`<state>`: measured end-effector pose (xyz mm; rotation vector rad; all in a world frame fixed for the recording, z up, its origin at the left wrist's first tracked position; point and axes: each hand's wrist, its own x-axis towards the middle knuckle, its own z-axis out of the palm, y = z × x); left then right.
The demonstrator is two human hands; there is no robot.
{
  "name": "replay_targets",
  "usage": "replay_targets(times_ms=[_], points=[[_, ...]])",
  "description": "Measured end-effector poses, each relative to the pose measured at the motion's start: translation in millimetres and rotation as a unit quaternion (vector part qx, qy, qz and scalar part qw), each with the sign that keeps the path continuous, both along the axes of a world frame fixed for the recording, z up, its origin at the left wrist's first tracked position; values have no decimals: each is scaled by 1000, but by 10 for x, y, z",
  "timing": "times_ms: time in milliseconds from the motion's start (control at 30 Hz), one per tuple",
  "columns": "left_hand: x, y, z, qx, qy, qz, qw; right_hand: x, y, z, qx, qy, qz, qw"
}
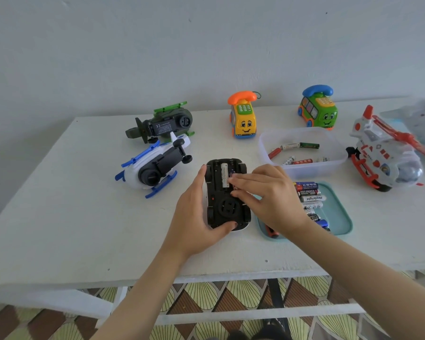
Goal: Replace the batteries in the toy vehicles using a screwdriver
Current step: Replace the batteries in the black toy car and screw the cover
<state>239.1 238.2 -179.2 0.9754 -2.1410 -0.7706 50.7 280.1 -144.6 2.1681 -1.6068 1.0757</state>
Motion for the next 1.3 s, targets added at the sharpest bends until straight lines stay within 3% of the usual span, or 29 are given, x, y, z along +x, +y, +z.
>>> replay_targets(times_ms=[67, 233, 333, 500, 700, 833, 900, 1000, 1100, 1200, 1300], points=[[-3, 2, -1, 0, -2, 2, 1000, -6, -2, -9, 13, -37, -1, 999], [5, 11, -1, -2, -2, 4, 1000, 1, -23, -54, 39, 9, -20, 999], [5, 10, 9, -6, -5, 6, 1000, 35, -35, -38, 110, -92, -23, 989], [17, 6, 7, -2, -3, 3, 1000, 131, -76, 57, 299, -376, -11, 877], [16, 5, 17, 6, 0, 2, 1000, 152, -111, 68, 308, -506, 15, 806], [9, 8, 18, 12, 3, 3, 1000, 184, -142, 83, 315, -544, -10, 778], [11, 15, 24, 15, 8, 3, 1000, 194, -149, 114, 324, -515, -19, 793], [10, 18, 28, 19, 12, 1, 1000, 142, -135, 235, 354, -395, -13, 848], [-1, 26, 42, 24, 8, 0, 1000, -16, -72, 385, 365, -344, -18, 865], [6, 28, 38, 22, 4, 4, 1000, -218, 68, 499, 395, -182, -48, 899], [11, 17, 21, 17, 0, 4, 1000, -337, 252, 555, 493, 28, -90, 865]])
